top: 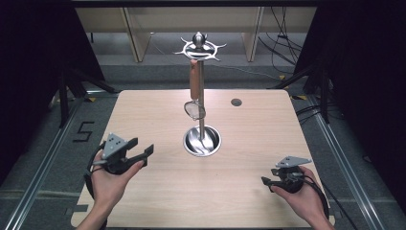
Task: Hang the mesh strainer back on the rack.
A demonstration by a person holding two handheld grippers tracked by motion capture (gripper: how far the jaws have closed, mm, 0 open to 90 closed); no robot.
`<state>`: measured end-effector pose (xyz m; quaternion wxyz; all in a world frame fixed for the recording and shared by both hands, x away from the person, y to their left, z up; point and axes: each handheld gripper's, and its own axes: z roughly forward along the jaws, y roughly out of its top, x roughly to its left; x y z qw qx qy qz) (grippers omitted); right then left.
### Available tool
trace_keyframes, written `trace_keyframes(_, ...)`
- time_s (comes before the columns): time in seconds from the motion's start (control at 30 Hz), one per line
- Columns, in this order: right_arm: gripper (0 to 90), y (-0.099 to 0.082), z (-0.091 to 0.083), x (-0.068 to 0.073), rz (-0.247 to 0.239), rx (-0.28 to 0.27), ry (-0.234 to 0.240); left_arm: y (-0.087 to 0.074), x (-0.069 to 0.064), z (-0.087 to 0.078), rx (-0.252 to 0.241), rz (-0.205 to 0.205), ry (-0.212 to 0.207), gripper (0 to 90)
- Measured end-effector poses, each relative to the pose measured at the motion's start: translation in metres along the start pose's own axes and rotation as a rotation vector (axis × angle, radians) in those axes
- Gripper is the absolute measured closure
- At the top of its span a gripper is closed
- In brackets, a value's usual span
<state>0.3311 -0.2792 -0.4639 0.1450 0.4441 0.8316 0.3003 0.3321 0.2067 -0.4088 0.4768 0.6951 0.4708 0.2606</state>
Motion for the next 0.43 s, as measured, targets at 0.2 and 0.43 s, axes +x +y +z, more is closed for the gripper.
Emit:
trace_keyframes(0.2,48.3,0.0,0.002,-0.001,0.002,-0.012,-0.004,-0.043,0.014,0.016,0.122,-0.091,-0.032,36.2)
trace_keyframes(0.43,48.1,-0.001,0.003,-0.006,-0.028,-0.011,-0.004,-0.043,0.016,0.023,0.129,-0.068,-0.02,36.4)
